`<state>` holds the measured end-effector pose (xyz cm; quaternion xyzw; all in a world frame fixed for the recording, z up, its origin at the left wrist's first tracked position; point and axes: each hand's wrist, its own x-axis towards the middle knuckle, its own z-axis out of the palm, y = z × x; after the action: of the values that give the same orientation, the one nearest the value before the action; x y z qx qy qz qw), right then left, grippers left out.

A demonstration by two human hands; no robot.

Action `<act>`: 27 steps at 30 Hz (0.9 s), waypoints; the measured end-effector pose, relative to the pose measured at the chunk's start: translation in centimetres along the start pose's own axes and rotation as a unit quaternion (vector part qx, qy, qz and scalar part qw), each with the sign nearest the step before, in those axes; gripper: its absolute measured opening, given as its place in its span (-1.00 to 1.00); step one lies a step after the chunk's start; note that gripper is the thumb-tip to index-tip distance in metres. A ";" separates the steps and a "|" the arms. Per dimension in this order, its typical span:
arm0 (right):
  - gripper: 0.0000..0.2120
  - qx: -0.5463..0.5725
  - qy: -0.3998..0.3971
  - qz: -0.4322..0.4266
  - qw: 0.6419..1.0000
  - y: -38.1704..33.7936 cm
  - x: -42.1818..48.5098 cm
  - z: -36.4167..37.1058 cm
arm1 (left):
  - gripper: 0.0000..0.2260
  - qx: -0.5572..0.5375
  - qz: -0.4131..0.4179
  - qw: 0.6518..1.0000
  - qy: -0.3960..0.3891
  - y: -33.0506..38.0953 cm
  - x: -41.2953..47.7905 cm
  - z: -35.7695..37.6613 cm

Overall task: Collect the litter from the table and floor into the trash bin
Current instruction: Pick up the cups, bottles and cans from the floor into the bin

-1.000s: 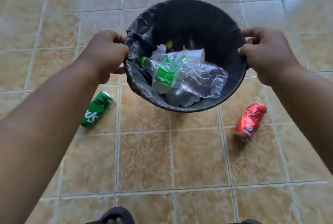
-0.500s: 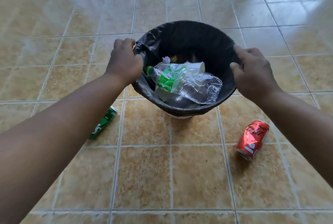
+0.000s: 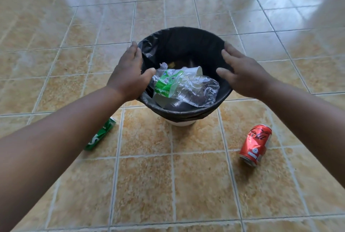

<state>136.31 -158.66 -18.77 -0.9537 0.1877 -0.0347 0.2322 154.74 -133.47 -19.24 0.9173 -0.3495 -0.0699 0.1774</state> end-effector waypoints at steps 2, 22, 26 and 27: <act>-0.30 -0.004 -0.024 0.007 1.000 0.0 0.1 -0.2 | -0.29 0.054 0.009 0.998 -0.008 0.2 0.3 -0.4; -0.21 -0.047 -0.006 0.013 0.999 0.1 -0.4 1.1 | -0.19 0.128 0.025 0.991 -0.035 0.8 0.4 0.0; -0.24 -0.029 -0.001 0.013 0.999 0.0 -0.7 1.0 | -0.20 0.132 0.025 0.991 -0.029 0.8 0.4 0.1; -0.25 -0.023 -0.001 0.015 1.000 -0.1 -0.8 1.0 | -0.20 0.131 0.024 0.991 -0.028 0.8 0.4 0.1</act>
<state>135.77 -157.88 -19.57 -0.9559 0.2026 -0.0264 0.2110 154.49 -134.33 -19.06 0.9216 -0.3826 -0.0449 0.0474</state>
